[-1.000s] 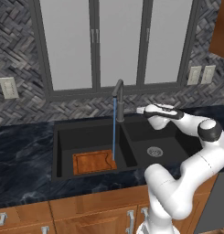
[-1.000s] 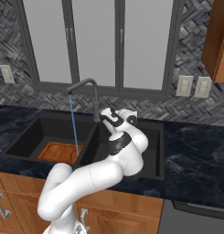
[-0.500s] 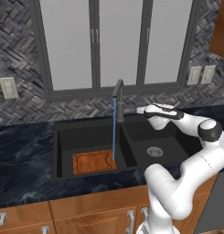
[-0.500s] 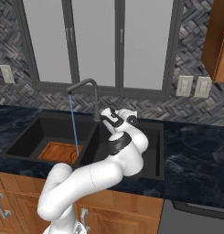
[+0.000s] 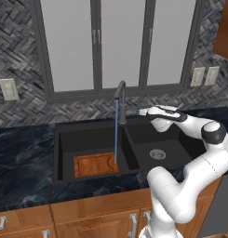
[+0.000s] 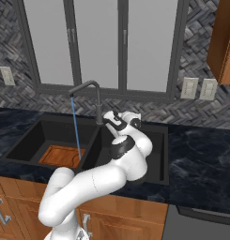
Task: Turn on the sink faucet with hot water and rinse the cutting board for ten seconds, then turn off the faucet. Push the cutting board to reach the water if necessary.
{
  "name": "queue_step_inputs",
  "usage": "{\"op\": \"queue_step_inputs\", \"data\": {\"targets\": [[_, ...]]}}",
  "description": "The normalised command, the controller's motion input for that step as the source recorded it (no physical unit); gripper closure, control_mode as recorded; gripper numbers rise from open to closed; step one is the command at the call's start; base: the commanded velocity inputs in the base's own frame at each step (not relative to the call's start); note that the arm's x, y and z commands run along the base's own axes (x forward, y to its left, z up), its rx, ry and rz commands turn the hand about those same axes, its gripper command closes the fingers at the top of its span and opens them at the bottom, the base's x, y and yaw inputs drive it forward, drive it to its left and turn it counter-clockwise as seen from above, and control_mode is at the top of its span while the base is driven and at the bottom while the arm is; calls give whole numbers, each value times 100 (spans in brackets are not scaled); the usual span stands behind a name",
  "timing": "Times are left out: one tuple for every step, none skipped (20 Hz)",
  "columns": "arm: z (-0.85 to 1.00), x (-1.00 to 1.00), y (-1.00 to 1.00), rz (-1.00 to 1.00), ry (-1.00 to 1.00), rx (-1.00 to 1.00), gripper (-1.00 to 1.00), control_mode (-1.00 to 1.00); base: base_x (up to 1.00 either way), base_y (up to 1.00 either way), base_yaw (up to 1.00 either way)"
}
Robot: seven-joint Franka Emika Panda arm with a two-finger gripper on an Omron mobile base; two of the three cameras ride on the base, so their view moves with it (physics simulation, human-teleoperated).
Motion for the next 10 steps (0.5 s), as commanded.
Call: {"op": "queue_step_inputs", "data": {"targets": [[6, 0, 0, 0, 0, 0, -100, -100, 0, 0, 0], [10, 4, 0, 0, 0, 0, -100, -100, 0, 0, 0], [11, 6, 0, 0, 0, 0, -100, -100, 0, 0, 0], [13, 7, 0, 0, 0, 0, -100, -100, 0, 0, 0], [10, 7, 0, 0, 0, 0, -100, -100, 0, 0, 0], [4, 7, 0, 0, 0, 0, -100, -100, 0, 0, 0], [5, 10, 0, 0, 0, 0, -100, -100, 0, 0, 0], [6, 11, 0, 0, 0, 0, -100, -100, 0, 0, 0], [9, 13, 0, 0, 0, 0, -100, -100, 0, 0, 0], [11, 14, 0, 0, 0, 0, -100, -100, 0, 0, 0]]}}
